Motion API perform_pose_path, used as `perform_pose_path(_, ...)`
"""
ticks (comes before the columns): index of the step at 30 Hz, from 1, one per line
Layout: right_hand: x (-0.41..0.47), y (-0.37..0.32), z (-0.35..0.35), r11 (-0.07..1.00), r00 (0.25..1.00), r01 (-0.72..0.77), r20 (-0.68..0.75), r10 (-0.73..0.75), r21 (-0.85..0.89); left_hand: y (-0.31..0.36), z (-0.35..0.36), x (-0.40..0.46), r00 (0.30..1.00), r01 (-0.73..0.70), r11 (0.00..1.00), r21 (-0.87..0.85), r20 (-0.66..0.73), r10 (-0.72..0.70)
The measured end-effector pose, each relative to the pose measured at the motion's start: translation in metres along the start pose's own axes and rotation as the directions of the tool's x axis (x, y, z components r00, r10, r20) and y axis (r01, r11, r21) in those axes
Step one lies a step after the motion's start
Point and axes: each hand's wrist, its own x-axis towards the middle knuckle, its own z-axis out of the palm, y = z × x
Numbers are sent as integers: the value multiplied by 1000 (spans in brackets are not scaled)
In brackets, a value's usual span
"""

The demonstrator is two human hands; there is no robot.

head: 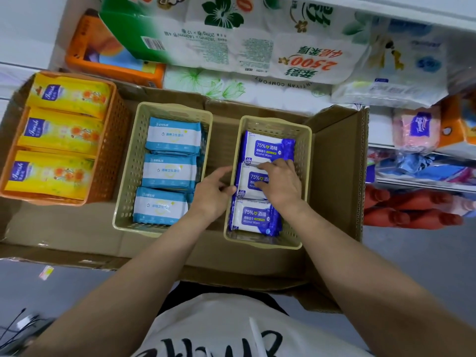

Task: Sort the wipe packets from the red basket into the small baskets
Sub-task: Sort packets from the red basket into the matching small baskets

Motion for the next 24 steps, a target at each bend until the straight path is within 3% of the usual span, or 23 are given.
perform_pose_path(8,-1,-2,2,999,999,44,31,-43,-31,0,3,-5,999,-31,999,13,-31,31)
perform_pose_path(16,-12,-15,-37,993,988,56,149,-40,-104,15,-17,-34,989,-60,987,148,-125,79)
perform_pose_path(20,-26,-39,-79,973,988,112,126,-87,-202,18,-72,-59,948,-157,952,264,-231,220)
perform_pose_path(24,-52,-93,-120,941,981,187,-1,-195,-283,6,-156,-90,863,-225,847,482,-304,402)
